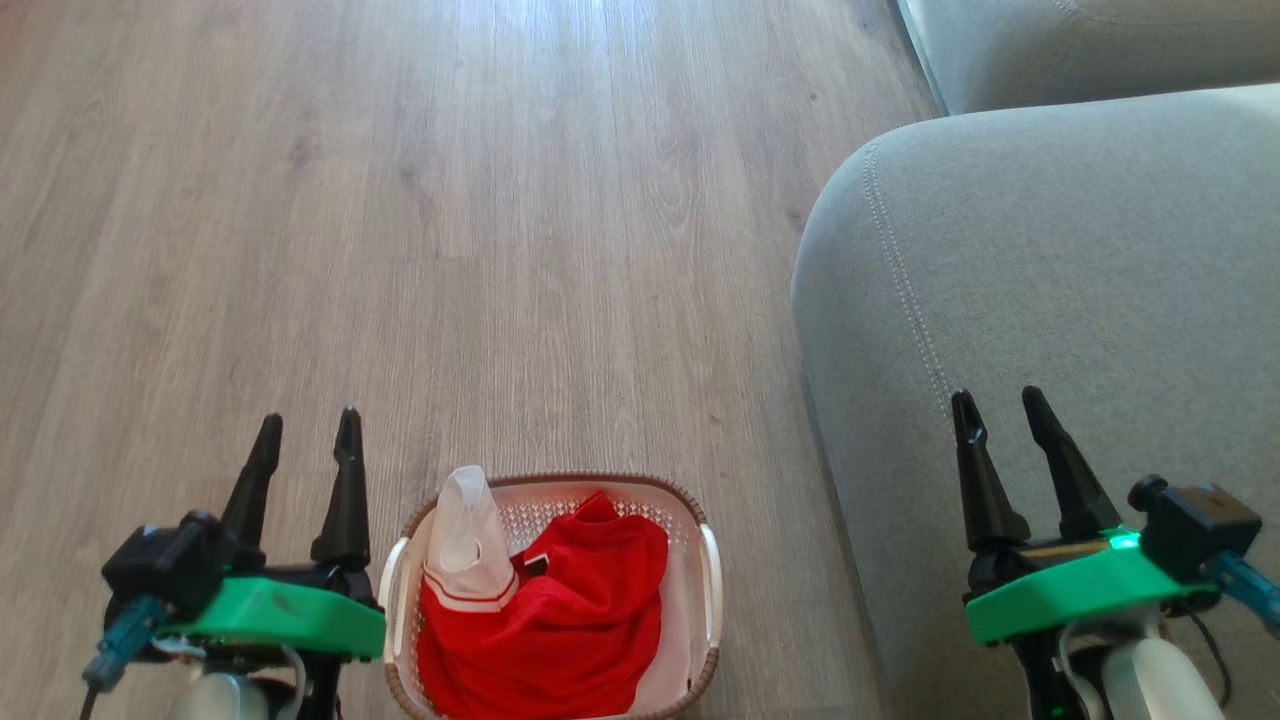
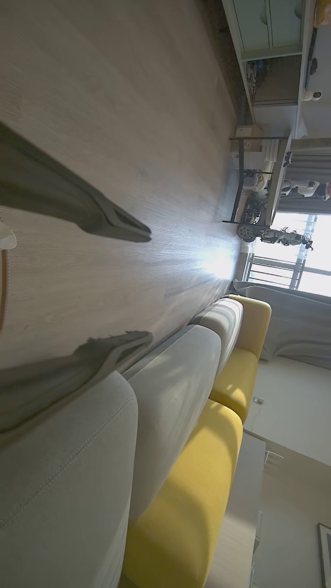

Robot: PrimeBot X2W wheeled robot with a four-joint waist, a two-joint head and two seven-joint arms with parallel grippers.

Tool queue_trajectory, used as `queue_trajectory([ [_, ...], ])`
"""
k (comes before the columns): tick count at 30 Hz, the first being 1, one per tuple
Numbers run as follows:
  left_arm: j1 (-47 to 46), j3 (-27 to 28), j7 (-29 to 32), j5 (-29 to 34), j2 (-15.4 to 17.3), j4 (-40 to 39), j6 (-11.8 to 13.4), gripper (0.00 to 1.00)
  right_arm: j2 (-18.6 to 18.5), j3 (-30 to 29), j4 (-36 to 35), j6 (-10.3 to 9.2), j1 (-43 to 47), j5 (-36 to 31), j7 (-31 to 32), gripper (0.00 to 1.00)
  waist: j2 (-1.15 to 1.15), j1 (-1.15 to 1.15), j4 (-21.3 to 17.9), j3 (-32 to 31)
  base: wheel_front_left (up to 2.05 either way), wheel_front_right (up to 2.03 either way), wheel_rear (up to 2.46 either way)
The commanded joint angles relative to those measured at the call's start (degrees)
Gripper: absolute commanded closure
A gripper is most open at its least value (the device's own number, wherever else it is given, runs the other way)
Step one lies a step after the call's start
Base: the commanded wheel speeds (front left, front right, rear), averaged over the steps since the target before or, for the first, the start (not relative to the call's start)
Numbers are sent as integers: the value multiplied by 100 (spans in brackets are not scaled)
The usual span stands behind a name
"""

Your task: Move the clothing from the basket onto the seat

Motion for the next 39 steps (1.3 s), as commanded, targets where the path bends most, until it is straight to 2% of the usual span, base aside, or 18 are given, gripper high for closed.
queue_trajectory([
  [1,-264,153,-100,197,75,-265,-30,0,-107,148,-267,0,-254,-178,-83,0,0,0,-1,0,0,0,0],
  [17,-280,126,-372,1278,91,-418,-36,0,-99,240,-433,0,-252,-1216,-353,0,0,0,-28,0,0,0,0],
  [39,-287,160,-372,1223,96,-358,-36,0,-71,230,-406,0,-251,-1212,-353,0,0,0,-28,18,0,0,0],
])
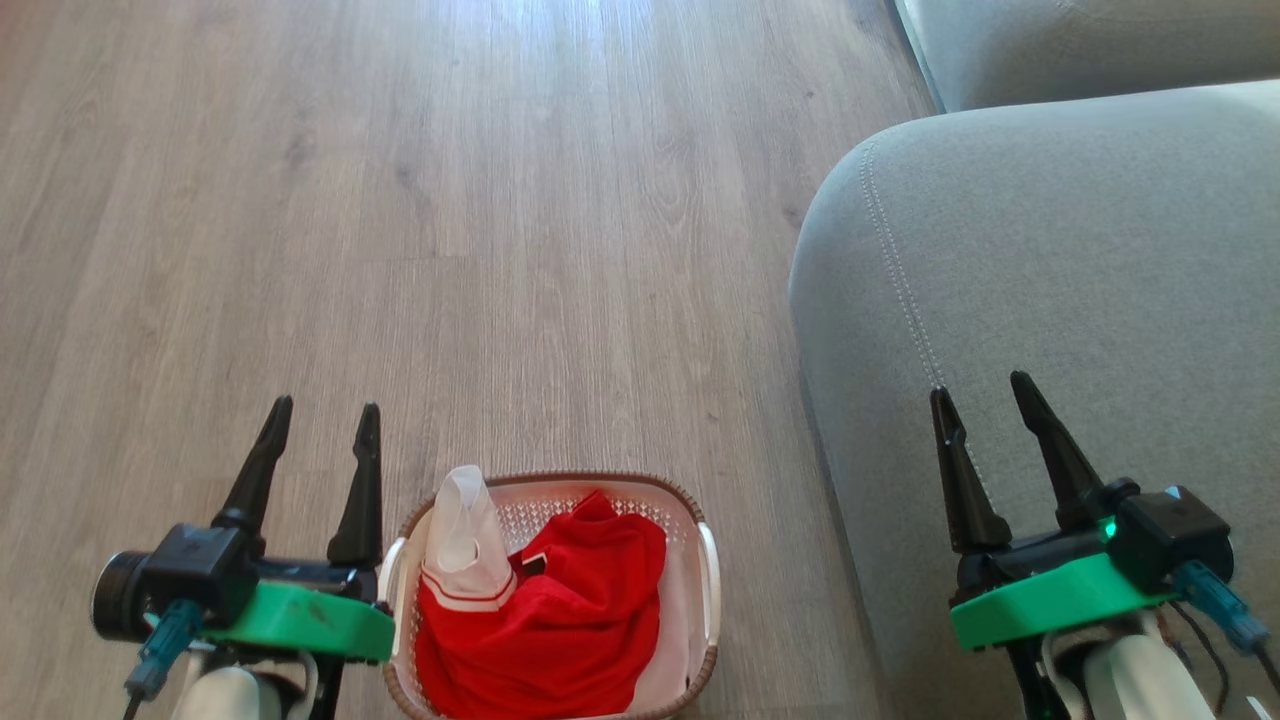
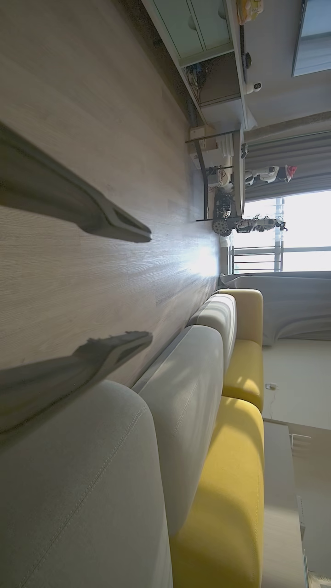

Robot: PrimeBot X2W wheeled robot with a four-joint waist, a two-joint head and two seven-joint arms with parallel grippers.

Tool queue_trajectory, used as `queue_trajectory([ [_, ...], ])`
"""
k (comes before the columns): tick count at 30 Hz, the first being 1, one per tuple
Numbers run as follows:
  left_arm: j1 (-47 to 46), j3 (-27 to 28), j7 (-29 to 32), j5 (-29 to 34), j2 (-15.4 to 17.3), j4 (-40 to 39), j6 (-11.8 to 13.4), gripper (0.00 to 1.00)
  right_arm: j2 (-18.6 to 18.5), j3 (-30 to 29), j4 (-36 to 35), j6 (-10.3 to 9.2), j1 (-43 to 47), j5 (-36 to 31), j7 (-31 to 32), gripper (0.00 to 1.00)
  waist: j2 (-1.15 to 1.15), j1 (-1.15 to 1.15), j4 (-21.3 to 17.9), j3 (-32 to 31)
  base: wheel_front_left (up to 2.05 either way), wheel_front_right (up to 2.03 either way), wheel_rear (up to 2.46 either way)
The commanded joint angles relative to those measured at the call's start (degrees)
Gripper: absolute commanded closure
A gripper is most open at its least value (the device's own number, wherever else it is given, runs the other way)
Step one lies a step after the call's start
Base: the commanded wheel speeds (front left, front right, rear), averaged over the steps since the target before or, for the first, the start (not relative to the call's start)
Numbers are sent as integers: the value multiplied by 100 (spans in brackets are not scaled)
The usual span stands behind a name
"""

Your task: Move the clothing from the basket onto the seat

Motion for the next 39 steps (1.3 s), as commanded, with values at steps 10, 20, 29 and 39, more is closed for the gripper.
queue_trajectory([
  [10,-304,195,-72,-25,90,-174,6,0,-73,124,-246,-1,-262,-27,-54,0,0,0,-42,60,0,0,0],
  [20,-360,201,-72,-88,65,-133,6,0,-81,146,-317,-1,-342,-27,-54,0,0,0,-129,278,0,0,0],
  [29,-535,111,-72,-156,68,64,6,0,-110,169,-394,-1,-493,-14,-54,0,0,0,-261,610,0,0,0],
  [39,-883,-20,-72,-265,186,448,6,0,-64,165,-592,-1,-737,-23,-54,0,0,0,-527,1185,0,0,0],
])
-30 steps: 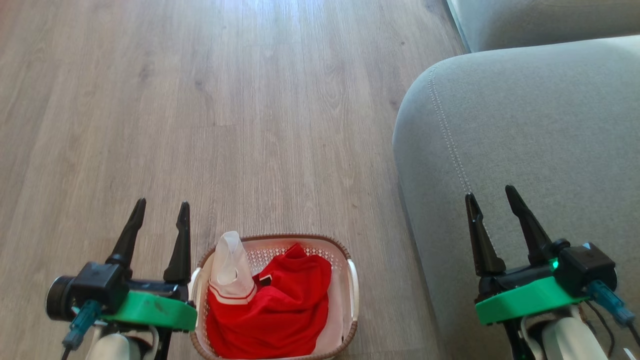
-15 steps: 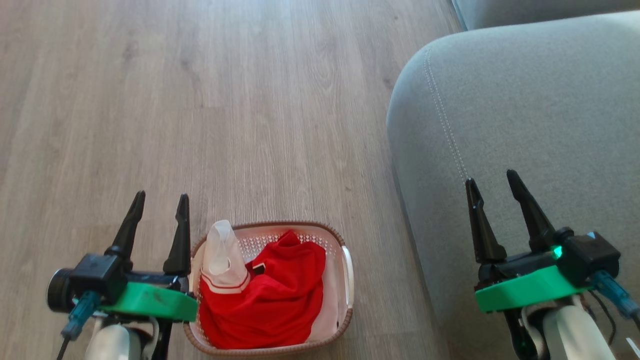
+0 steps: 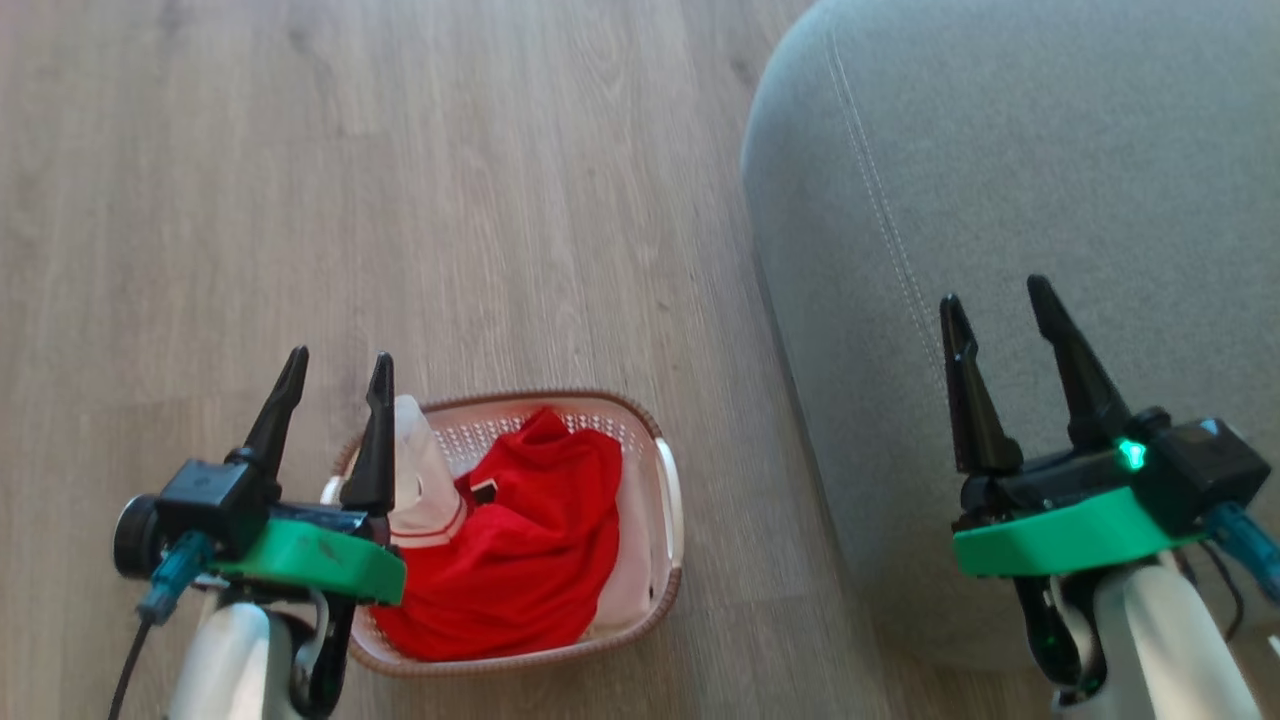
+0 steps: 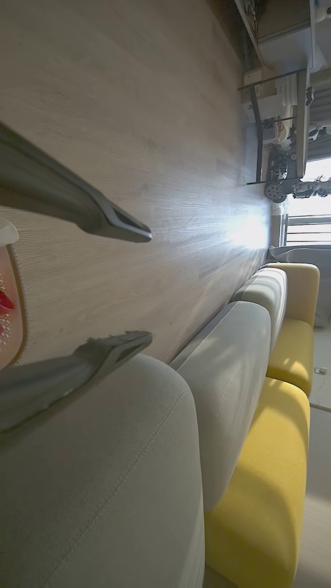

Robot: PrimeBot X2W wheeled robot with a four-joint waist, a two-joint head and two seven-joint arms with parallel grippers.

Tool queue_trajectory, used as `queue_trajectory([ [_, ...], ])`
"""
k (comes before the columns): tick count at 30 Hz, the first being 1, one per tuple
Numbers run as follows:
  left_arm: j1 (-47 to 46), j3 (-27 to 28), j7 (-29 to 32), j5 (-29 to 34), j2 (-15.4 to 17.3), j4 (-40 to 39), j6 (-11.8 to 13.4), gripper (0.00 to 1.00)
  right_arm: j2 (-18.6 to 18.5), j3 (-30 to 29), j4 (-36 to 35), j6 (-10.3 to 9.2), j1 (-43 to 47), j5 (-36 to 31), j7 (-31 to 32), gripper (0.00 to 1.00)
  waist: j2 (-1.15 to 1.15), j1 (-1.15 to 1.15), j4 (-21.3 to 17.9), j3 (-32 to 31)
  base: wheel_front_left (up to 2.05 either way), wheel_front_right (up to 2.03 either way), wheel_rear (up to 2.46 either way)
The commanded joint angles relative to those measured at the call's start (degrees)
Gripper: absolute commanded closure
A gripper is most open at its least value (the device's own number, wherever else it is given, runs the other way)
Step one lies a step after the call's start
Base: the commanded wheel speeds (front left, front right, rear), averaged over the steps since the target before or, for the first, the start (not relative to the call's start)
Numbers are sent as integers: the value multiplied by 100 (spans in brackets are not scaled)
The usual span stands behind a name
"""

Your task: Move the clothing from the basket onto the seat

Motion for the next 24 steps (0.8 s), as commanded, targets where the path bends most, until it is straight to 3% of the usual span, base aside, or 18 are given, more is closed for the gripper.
queue_trajectory([
  [1,-269,158,-71,-34,135,-62,6,0,-48,123,-256,-1,-223,-22,-52,0,0,0,-124,209,0,0,0],
  [11,-807,-87,-71,-194,326,914,6,0,44,125,-521,-1,-650,25,-52,0,0,0,-442,934,0,0,0],
  [24,-1932,-539,-60,-656,676,2890,6,0,121,233,-991,-1,-1226,106,-52,0,0,0,-889,1995,0,0,0],
])
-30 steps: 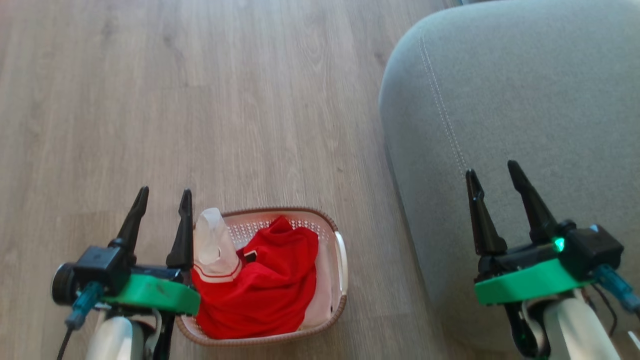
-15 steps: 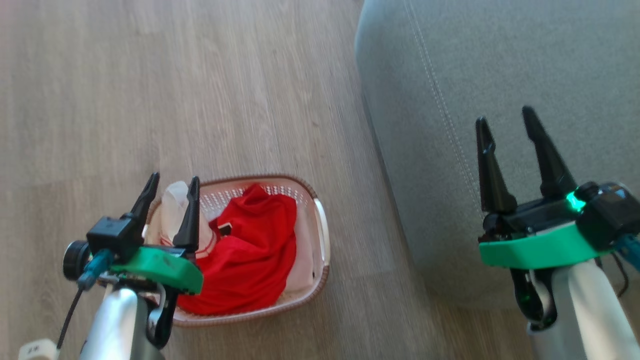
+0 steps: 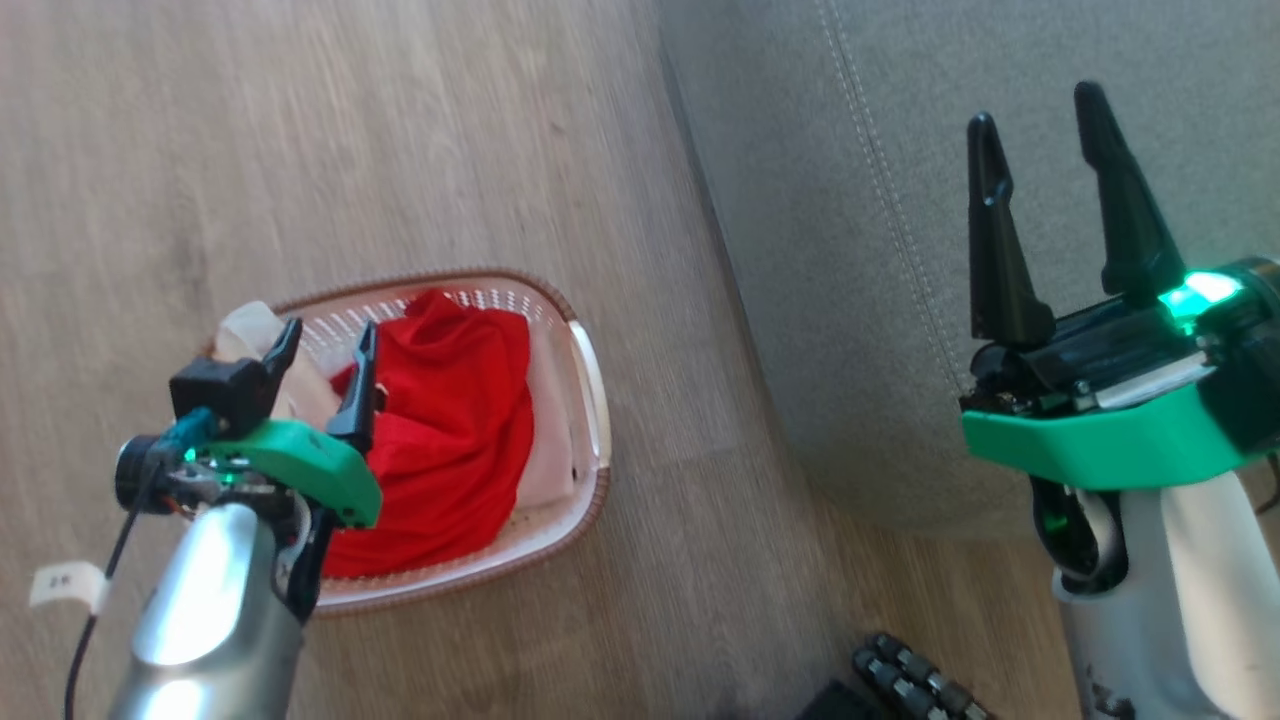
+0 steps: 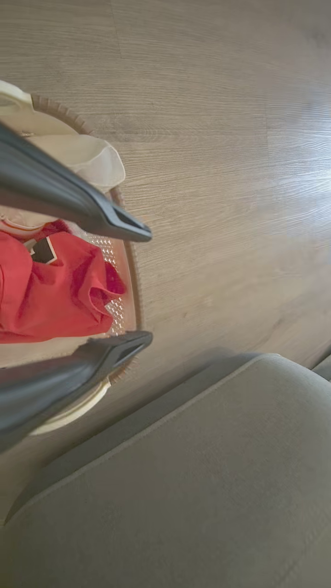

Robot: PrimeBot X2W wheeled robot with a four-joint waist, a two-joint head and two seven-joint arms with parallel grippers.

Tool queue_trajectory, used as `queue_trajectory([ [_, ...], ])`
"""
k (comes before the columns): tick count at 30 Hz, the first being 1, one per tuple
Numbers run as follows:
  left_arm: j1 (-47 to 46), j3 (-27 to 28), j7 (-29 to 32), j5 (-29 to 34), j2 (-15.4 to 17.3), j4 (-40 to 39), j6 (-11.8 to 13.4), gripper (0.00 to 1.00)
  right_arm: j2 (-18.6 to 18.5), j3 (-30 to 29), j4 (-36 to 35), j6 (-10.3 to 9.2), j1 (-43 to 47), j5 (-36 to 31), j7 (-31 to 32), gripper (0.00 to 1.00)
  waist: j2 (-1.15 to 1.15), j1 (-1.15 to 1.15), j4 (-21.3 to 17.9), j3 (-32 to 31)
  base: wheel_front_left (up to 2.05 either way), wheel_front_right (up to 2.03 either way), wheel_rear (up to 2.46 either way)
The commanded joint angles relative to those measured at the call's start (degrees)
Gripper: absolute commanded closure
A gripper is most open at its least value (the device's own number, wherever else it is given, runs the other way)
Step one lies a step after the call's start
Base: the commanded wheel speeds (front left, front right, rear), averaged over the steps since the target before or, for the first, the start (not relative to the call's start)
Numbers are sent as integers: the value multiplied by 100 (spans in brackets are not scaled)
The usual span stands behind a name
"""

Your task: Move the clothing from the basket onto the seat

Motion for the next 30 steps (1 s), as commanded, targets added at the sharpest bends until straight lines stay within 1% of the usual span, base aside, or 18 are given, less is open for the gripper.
queue_trajectory([
  [1,-136,90,-44,-51,166,11,6,0,58,101,-244,-1,-83,43,-35,0,0,-1,-151,237,0,0,0],
  [7,-717,-349,277,-436,266,858,5,0,63,68,-481,-1,-230,107,-35,0,0,-1,-249,671,0,0,0],
  [12,-1204,-796,491,-703,307,1363,5,0,64,14,-692,-1,-350,140,-35,0,0,-1,-282,1010,0,0,0],
  [17,-1649,-1111,692,-895,336,1864,5,0,65,31,-858,-1,-465,94,-35,0,0,-1,-334,1328,0,0,0],
  [22,-2006,-1360,891,-1141,325,2233,5,0,65,37,-1005,-1,-557,106,-35,0,0,-1,-414,1616,0,0,0],
  [30,-2534,-1746,1286,-1282,394,2774,5,0,65,85,-1179,-1,-663,134,-35,0,0,-1,-570,2106,0,0,0],
])
